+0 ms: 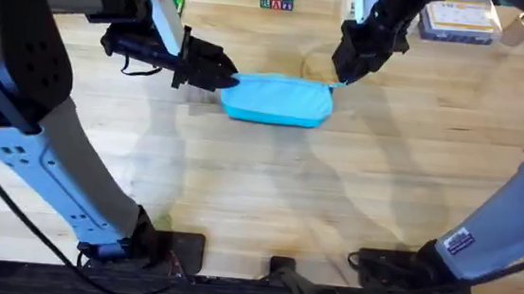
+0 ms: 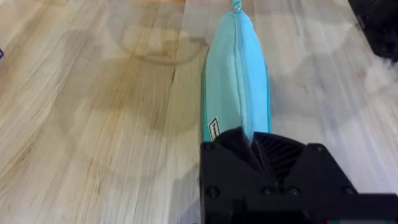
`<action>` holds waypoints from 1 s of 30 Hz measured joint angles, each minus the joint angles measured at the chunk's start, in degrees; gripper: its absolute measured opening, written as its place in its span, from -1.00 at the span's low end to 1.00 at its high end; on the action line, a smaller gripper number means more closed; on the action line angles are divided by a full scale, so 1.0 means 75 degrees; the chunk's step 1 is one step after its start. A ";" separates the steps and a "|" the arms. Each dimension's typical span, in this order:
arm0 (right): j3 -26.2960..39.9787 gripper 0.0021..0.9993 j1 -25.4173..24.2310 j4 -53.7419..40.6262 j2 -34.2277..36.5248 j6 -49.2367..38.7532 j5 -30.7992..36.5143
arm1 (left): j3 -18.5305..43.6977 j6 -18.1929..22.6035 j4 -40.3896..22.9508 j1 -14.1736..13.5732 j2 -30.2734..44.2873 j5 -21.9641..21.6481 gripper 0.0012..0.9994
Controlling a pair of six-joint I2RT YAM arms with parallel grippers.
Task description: Unzip the bag, pick up the pens from the table one at a time and place them inside, then zip the bag closed.
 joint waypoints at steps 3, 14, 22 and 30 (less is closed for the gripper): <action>0.0000 -0.94 -0.0026 0.0022 0.0000 -0.0003 0.0000 | -0.0001 0.0000 0.0003 0.0000 0.0003 0.0000 -0.92; -0.0233 -0.94 -0.0374 0.0342 0.0000 0.0003 -0.0092 | -0.0003 -0.0003 0.0003 -0.0029 0.0000 0.0024 -0.92; -0.1194 -0.94 -0.0724 0.1018 0.0000 0.0003 -0.0419 | -0.0003 0.0000 0.0000 -0.0050 0.0002 0.0037 -0.92; -0.1731 -0.94 -0.1245 0.1465 -0.0036 -0.0013 -0.0749 | -0.0003 0.0000 0.0007 -0.0106 0.0000 0.0044 -0.92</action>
